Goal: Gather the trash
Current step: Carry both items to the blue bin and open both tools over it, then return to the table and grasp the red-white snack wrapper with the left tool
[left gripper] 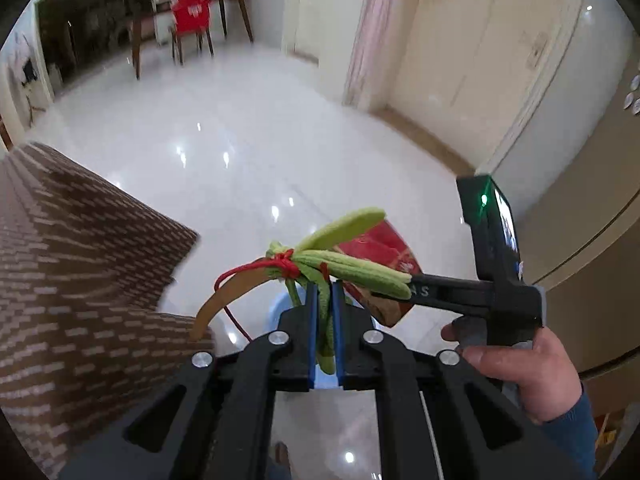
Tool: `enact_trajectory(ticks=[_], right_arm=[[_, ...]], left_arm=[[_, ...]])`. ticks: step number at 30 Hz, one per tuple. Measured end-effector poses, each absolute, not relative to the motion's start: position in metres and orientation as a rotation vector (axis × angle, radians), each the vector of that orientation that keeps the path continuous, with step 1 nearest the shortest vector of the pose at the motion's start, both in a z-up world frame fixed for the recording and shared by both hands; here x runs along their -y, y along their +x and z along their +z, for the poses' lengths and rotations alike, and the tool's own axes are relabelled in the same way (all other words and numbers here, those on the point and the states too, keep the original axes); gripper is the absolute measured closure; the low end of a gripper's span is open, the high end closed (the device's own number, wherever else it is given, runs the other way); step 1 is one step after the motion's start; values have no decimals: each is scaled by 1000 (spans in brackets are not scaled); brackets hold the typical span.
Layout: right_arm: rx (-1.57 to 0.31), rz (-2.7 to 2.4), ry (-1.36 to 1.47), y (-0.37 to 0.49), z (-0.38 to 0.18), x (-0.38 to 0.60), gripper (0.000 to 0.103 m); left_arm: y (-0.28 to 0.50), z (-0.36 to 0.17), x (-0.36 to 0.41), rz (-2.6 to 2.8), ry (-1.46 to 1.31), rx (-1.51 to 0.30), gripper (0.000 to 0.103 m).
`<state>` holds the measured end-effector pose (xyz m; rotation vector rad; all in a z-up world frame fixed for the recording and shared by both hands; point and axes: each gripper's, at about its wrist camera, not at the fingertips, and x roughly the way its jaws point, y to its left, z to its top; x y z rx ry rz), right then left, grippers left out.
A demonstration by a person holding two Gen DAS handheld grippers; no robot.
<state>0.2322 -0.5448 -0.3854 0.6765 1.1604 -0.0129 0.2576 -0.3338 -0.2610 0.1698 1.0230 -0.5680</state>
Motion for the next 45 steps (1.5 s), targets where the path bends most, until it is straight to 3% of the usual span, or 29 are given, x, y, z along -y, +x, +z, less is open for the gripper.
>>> enact_trajectory(ticks=[3,5,7,10,20,31,45], right_arm=[[-1192,-23,758,234,-405,560,6],[-1203,-30,812,231,-417,568,6],[-1190,-57,826,223,-418,576,6],[-1174,-96,815,212,-412,582,6],[-1007,-205,742,178,-343,602,6],[-644,-187,603,134,-191,562,6],[-597,45,448,150,-109,435,6]], left_arm=[[272,-294,354,-555,184,-1100,82],[283,-306,364,-541,191,-1118,42],[278,-312,371,-519,202,-1106,25],[280,-314,374,-509,214,-1113,19],[252,-261,334,-490,210,-1011,12],[197,-148,290,-536,145,-740,9],[170,-92,182,-408,82,-578,9]])
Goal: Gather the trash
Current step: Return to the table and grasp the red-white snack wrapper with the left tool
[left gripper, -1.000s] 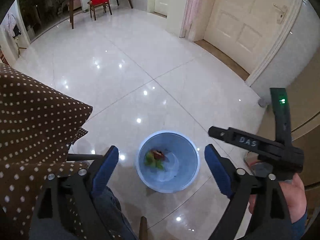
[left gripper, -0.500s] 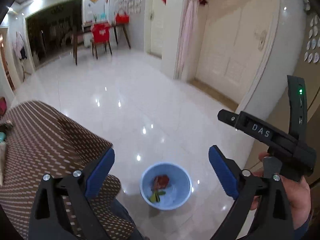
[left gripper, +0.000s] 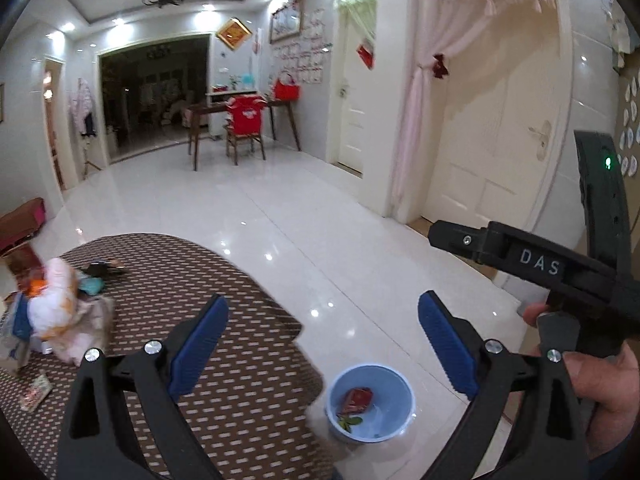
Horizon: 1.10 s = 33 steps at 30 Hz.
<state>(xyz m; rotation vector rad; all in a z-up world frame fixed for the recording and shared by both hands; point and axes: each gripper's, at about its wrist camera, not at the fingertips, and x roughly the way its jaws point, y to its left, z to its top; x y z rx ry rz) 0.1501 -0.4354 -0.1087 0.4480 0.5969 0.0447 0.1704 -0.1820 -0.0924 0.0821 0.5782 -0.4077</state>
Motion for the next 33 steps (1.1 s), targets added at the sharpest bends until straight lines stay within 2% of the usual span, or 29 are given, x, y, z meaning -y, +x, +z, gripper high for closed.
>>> enact_trajectory(ticks=[12,24,31,33], right_arm=[[-616,259,223,176,-75,296,6],[-717,436,73,212,-78,161,6],[-818,492,50,247,-95,111,6],[-847,501,44,257,-101,100,6]], left_arm=[[160,-92,51,-210,50,-551,9],[177,-123,-74,-18,61,-701,9],[200,-166,-109,-24,122,-839,9],[205,-175,-114,-33,124,-871,14]])
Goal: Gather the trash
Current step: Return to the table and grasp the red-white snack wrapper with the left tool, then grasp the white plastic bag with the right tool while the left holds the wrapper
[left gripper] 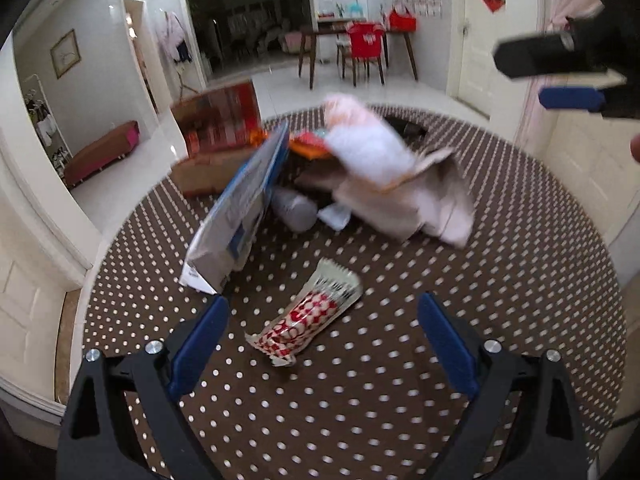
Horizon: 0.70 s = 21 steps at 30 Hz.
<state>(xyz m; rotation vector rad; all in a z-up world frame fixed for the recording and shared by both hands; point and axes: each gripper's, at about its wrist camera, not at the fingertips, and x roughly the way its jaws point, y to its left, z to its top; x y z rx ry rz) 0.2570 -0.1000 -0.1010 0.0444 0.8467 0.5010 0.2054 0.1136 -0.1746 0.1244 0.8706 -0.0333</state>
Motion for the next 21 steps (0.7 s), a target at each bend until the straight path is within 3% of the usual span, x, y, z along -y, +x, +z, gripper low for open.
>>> enact_trajectory(ticks=[3,4,6,7,10,12,14,16,21], right_arm=[[-882,527,38,269,-110,86,6],[-896,534,32,275,-116,79,6],[-915,552,28,282,-123,69,6],[-928,567,24,288,-129,60,6],[-949,577,14,300,-138,47,6],[-964,582,22,312,-147,37,7],[-995,573,26,321,-158,33,23],[-1044,587,51,330,-171,30,54],[-1036,658,121,327,-166,41,62]], left_arm=[[214,-185,-124,-47,96,-913,20],[217,-190,-127,-67,76,-935,28],[219,-193,-126,-87,71,-928,32],[218,-193,-126,-98,75,-925,38],[220,-190,-125,-102,68,-926,75],[223,-190,-126,-105,41,-935,78],[225,-190,-126,-119,7,-941,79],[226,-190,-126,-125,-8,-944,80],[225,-190,-132,-115,-80,-948,81]])
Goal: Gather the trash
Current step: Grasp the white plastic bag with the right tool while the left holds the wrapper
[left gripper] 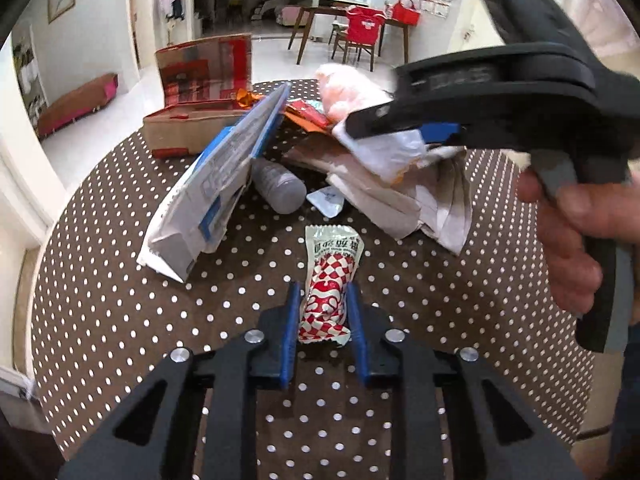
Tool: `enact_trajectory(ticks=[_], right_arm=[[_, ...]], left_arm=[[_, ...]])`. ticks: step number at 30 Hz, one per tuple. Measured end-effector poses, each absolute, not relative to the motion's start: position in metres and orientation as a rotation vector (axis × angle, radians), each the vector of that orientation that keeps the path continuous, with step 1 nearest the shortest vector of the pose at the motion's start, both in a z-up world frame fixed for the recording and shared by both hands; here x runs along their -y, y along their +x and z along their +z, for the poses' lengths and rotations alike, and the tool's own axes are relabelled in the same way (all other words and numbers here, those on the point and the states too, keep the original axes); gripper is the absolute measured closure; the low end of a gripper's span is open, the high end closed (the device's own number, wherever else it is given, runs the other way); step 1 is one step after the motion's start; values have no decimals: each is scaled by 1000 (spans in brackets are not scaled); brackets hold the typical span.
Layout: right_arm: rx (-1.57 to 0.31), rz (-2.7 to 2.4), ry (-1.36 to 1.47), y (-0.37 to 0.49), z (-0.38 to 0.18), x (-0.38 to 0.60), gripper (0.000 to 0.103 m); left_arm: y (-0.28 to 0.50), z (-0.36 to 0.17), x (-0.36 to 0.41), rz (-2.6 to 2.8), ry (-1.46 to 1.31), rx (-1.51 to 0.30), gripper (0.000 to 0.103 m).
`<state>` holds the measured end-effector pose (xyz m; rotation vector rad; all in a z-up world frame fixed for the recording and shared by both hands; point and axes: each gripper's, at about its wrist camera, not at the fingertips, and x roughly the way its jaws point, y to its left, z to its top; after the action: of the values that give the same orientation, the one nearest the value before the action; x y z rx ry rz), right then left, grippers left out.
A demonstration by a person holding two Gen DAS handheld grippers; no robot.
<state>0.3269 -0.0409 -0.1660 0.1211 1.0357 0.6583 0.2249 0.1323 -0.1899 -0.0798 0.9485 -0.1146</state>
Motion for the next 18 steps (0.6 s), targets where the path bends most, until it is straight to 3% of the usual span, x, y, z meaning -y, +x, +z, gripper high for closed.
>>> enact_trajectory(ticks=[4,5,6,13,15,16,17,18], right_arm=[[-980,706,181,319,-143,68,62],[-967,715,196,317,-138,75,62],[-958,716,201,316,-134,81,62],[-894,694,243,305,-112,131,62],[-892,685,243,303,-112,143,62],[-894,684,245,302,-113,146,62],[-895,684,249,302,-114,149,61],[-897,684,256,300,-116,154,61]], left_arm=[[217,-178,-137,-101,-116,-916,83],[222,-177,-144,-101,-122,-906,100],[221,-174,-144,-101,-127,-899,103],[228,-167,-132,-97,-80,-895,103],[228,-171,-125,-60,-66,-927,94],[226,-172,-124,-47,-65,-937,69],[225,-173,-126,-32,-63,-939,38],[223,-175,-127,-10,-59,-933,30]])
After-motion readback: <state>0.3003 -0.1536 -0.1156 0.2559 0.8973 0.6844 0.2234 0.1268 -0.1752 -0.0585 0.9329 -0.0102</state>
